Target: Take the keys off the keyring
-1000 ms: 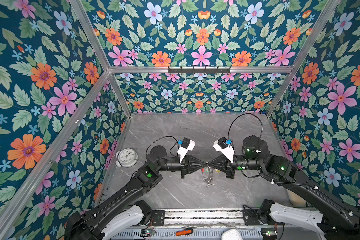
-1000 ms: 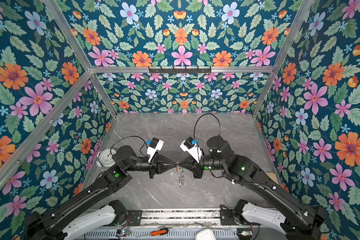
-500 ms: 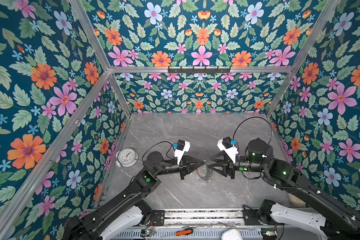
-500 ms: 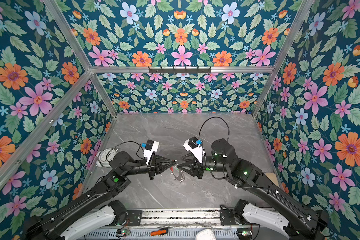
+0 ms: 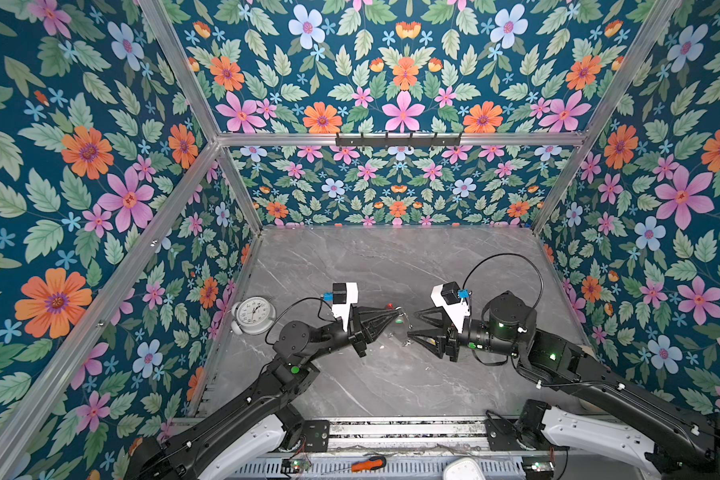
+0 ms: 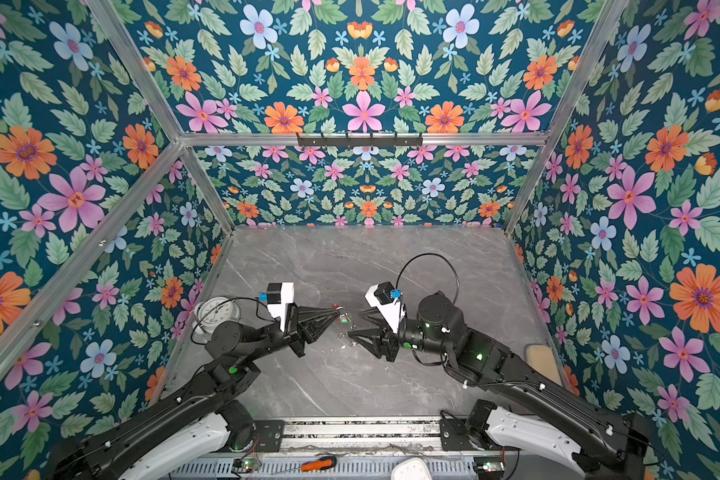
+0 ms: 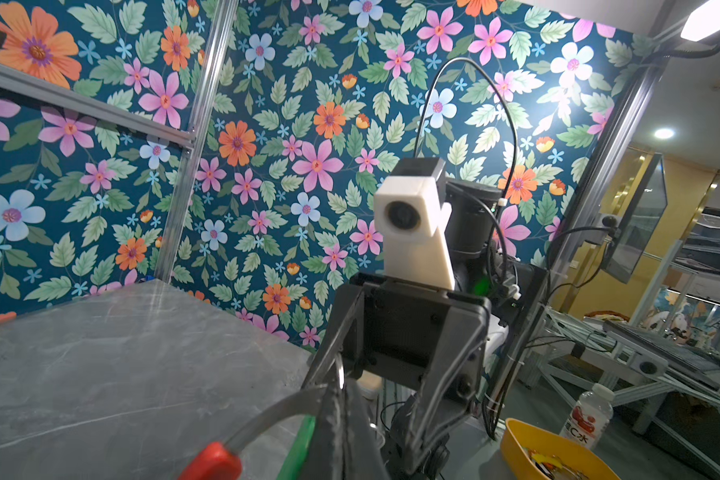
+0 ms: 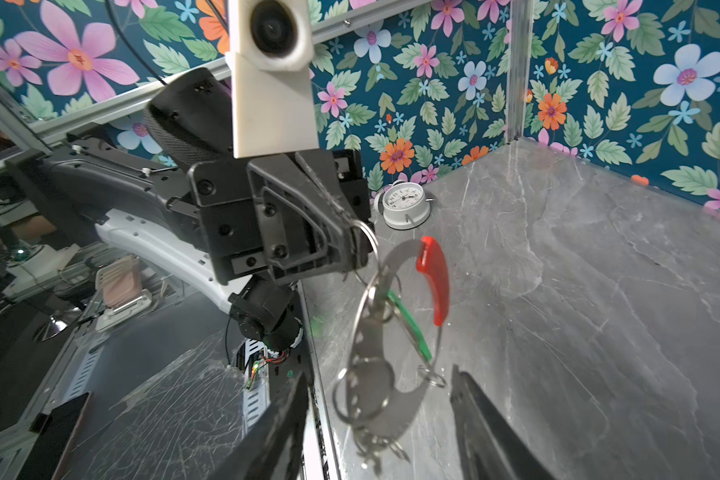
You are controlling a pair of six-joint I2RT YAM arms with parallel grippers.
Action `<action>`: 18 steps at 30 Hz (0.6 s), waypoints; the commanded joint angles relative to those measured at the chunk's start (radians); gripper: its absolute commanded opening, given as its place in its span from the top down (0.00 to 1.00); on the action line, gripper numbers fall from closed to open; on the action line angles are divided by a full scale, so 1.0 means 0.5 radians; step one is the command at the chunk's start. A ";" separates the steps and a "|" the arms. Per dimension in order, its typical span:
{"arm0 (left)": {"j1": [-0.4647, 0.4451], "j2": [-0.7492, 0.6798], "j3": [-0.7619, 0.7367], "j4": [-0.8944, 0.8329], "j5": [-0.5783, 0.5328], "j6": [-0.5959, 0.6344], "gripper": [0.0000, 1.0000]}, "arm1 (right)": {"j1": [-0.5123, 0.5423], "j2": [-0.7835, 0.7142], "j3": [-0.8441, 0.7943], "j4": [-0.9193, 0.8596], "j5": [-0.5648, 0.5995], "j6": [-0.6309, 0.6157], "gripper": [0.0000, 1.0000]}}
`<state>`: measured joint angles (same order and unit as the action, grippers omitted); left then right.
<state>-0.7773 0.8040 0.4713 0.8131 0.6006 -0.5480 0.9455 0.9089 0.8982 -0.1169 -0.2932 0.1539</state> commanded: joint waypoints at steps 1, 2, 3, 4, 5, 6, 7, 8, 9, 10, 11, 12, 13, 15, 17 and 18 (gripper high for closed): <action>-0.001 0.004 -0.007 0.231 -0.030 -0.024 1.00 | 0.029 0.037 -0.005 0.107 0.208 -0.031 0.43; -0.001 0.004 -0.012 0.237 -0.032 -0.027 1.00 | 0.031 0.052 -0.003 0.109 0.229 -0.037 0.44; 0.001 0.004 -0.013 0.245 -0.037 -0.030 1.00 | 0.038 0.064 -0.004 0.116 0.238 -0.044 0.44; -0.001 0.004 -0.013 0.246 -0.042 -0.028 1.00 | 0.047 0.073 -0.006 0.125 0.251 -0.048 0.44; -0.001 0.006 -0.016 0.248 -0.048 -0.033 1.00 | 0.057 0.080 -0.006 0.135 0.275 -0.060 0.44; -0.001 0.005 -0.019 0.249 -0.052 -0.033 1.00 | 0.079 0.087 -0.005 0.140 0.299 -0.075 0.44; -0.001 0.004 -0.019 0.247 -0.060 -0.033 1.00 | 0.094 0.098 0.000 0.146 0.322 -0.088 0.44; 0.000 0.009 -0.022 0.247 -0.066 -0.033 1.00 | 0.105 0.110 0.007 0.144 0.342 -0.099 0.44; -0.001 0.009 -0.022 0.243 -0.063 -0.033 1.00 | 0.111 0.122 0.015 0.140 0.347 -0.106 0.44; 0.001 0.011 -0.022 0.237 -0.066 -0.033 1.00 | 0.112 0.131 0.020 0.143 0.346 -0.105 0.44; -0.001 0.012 -0.019 0.228 -0.071 -0.033 1.00 | 0.114 0.138 0.022 0.145 0.347 -0.105 0.44; -0.003 0.012 -0.019 0.221 -0.075 -0.030 1.00 | 0.114 0.142 0.025 0.149 0.350 -0.108 0.45; -0.001 0.012 -0.019 0.210 -0.085 -0.028 1.00 | 0.115 0.143 0.029 0.151 0.350 -0.108 0.46; -0.001 0.012 -0.020 0.202 -0.093 -0.026 1.00 | 0.115 0.152 0.029 0.151 0.354 -0.117 0.48; -0.006 0.017 -0.021 0.200 -0.100 -0.027 1.00 | 0.115 0.159 0.032 0.151 0.362 -0.125 0.49; -0.004 0.021 -0.018 0.196 -0.103 -0.028 1.00 | 0.113 0.161 0.033 0.151 0.363 -0.131 0.50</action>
<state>-0.7795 0.8131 0.4606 0.8818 0.5571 -0.5674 1.0016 0.9874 0.9096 -0.0692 -0.1280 0.1017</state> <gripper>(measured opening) 0.050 0.501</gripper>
